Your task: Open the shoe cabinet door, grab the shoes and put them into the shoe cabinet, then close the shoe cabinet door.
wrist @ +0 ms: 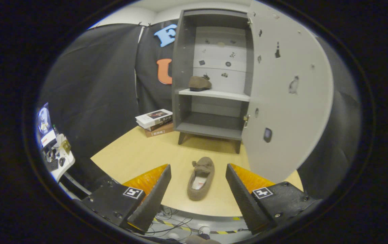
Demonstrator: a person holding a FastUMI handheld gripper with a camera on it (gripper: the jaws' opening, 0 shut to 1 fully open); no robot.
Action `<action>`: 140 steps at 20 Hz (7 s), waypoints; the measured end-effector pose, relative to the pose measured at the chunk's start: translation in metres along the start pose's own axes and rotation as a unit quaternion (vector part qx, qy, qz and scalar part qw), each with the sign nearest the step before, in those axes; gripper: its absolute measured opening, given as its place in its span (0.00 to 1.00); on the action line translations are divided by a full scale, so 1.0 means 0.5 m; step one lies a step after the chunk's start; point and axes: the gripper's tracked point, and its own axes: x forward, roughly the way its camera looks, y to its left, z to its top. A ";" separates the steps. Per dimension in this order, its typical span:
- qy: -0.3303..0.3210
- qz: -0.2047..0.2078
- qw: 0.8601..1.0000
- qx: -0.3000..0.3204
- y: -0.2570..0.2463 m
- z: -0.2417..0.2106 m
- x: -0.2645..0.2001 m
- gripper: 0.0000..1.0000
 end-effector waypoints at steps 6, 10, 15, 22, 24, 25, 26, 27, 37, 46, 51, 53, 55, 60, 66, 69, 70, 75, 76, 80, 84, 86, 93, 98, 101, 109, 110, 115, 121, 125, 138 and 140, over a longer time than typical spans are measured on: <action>0.083 0.041 0.995 0.033 0.040 -0.121 0.217 1.00; 0.132 0.029 0.988 0.072 0.022 -0.193 0.336 1.00; 0.159 0.017 0.983 0.095 0.000 -0.221 0.468 1.00; 0.169 -0.004 0.980 0.102 -0.014 -0.226 0.542 0.97; 0.169 -0.018 0.980 0.106 -0.030 -0.228 0.545 0.83; 0.168 -0.026 0.979 0.108 -0.039 -0.232 0.547 0.73; 0.168 -0.029 0.979 0.111 -0.047 -0.232 0.546 0.57; 0.173 -0.018 0.979 0.105 -0.044 -0.233 0.547 0.41; 0.141 0.036 0.985 0.097 -0.027 -0.074 0.438 0.07; 0.026 0.009 0.998 0.052 -0.040 0.159 0.263 0.07; -0.057 -0.013 0.998 0.034 -0.032 0.327 0.167 0.07; -0.078 -0.013 0.996 0.044 -0.022 0.385 0.142 0.06; -0.099 -0.018 0.994 0.051 -0.027 0.446 0.127 0.06; -0.133 -0.036 0.989 0.053 -0.054 0.578 0.136 0.07; -0.162 -0.046 0.985 0.037 -0.089 0.713 0.231 0.07; -0.165 -0.052 0.984 0.035 -0.108 0.770 0.314 0.06; -0.164 -0.055 0.984 0.036 -0.119 0.787 0.345 0.06; -0.150 -0.050 0.986 0.052 -0.158 0.835 0.489 0.07; -0.145 -0.050 0.987 0.056 -0.170 0.843 0.519 0.07; -0.118 -0.078 0.987 0.077 -0.236 0.835 0.649 0.07; -0.065 -0.081 0.987 0.120 -0.270 0.770 0.764 0.07; -0.055 -0.090 0.986 0.132 -0.283 0.748 0.805 0.07; 0.001 -0.079 0.982 0.169 -0.285 0.721 0.845 0.07; 0.020 -0.081 0.985 0.150 -0.279 0.709 0.849 0.07; 0.025 -0.093 0.985 0.141 -0.281 0.705 0.843 0.08; -0.004 -0.064 0.989 0.130 -0.231 0.728 0.758 0.70; -0.006 -0.071 0.990 0.125 -0.232 0.726 0.741 0.76; -0.021 -0.075 0.990 0.117 -0.220 0.725 0.671 0.84; -0.089 -0.083 0.989 0.078 -0.191 0.767 0.499 0.86; -0.126 -0.087 0.987 0.056 -0.164 0.763 0.342 0.94; -0.193 -0.047 0.978 0.056 -0.082 0.632 -0.169 1.00; -0.199 -0.062 0.976 0.056 -0.120 0.615 -0.234 1.00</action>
